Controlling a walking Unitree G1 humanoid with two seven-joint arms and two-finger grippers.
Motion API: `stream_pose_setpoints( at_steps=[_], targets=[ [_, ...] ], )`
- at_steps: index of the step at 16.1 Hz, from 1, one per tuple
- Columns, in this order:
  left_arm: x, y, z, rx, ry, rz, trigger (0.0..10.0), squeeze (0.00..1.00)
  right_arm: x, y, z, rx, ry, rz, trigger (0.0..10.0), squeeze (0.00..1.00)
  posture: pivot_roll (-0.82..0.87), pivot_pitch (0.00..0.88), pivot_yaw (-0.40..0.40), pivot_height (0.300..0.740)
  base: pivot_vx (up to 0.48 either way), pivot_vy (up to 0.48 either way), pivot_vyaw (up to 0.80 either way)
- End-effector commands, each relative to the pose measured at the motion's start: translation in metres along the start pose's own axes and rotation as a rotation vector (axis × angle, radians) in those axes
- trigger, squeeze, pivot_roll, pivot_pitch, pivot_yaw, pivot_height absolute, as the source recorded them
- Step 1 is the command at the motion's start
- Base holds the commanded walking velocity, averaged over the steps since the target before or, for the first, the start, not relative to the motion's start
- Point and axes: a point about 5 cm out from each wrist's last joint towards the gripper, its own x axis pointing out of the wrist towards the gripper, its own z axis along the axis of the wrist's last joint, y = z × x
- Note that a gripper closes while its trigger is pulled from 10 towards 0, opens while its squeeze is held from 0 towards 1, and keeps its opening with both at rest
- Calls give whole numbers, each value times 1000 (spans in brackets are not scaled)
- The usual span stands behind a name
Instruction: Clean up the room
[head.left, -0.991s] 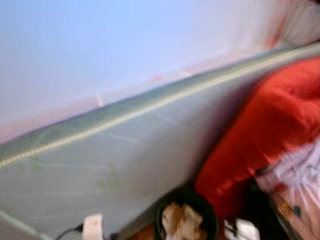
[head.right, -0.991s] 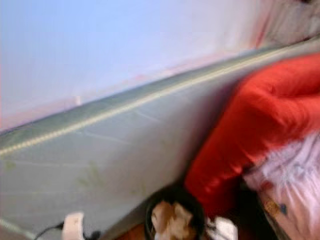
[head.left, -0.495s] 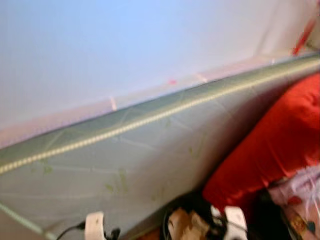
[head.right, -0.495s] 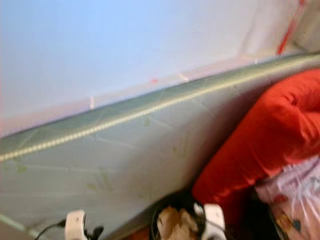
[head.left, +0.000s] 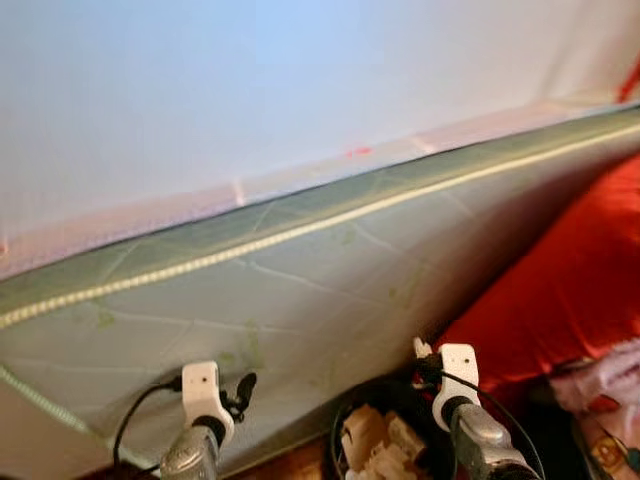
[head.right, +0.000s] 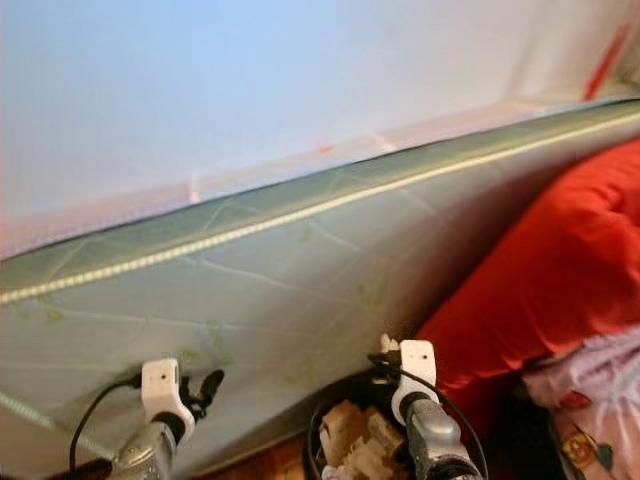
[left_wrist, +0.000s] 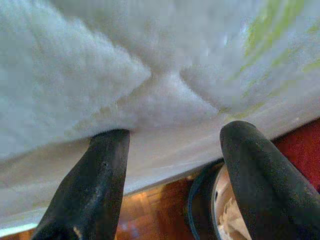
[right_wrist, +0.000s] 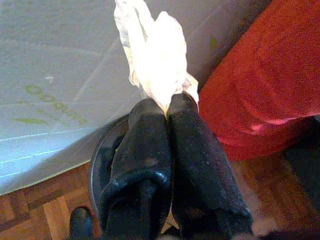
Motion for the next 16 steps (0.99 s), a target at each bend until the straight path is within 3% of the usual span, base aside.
stream_pose_setpoints(
  at_steps=[1, 7, 9, 12, 16],
  targets=[
    [1, -2, 9, 11, -70, -18, 10000, 0, 2, 2, 4, 9, -5, 1, 10000, 0, 164, 110, -21, 740, 0, 0, 0],
    [-18, 0, -5, -1, -78, -19, 10000, 0, 0, -5, -2, 18, 30, -24, 10000, 0, 203, 169, -27, 740, 0, 0, 0],
    [-24, 2, -10, -17, -74, -11, 10000, 0, -1, -1, -4, -50, 41, 8, 10000, 0, 213, 171, -25, 740, 0, 0, 0],
    [-38, 11, -21, -15, -49, 30, 10000, 0, 1, 3, 0, -44, 21, 20, 10000, 0, 216, 166, -22, 740, 0, 0, 0],
    [-41, 10, -21, -14, -37, 23, 10000, 0, 1, 4, -2, -47, 31, 17, 10000, 0, 222, 163, -19, 740, 0, 0, 0]
  ],
)
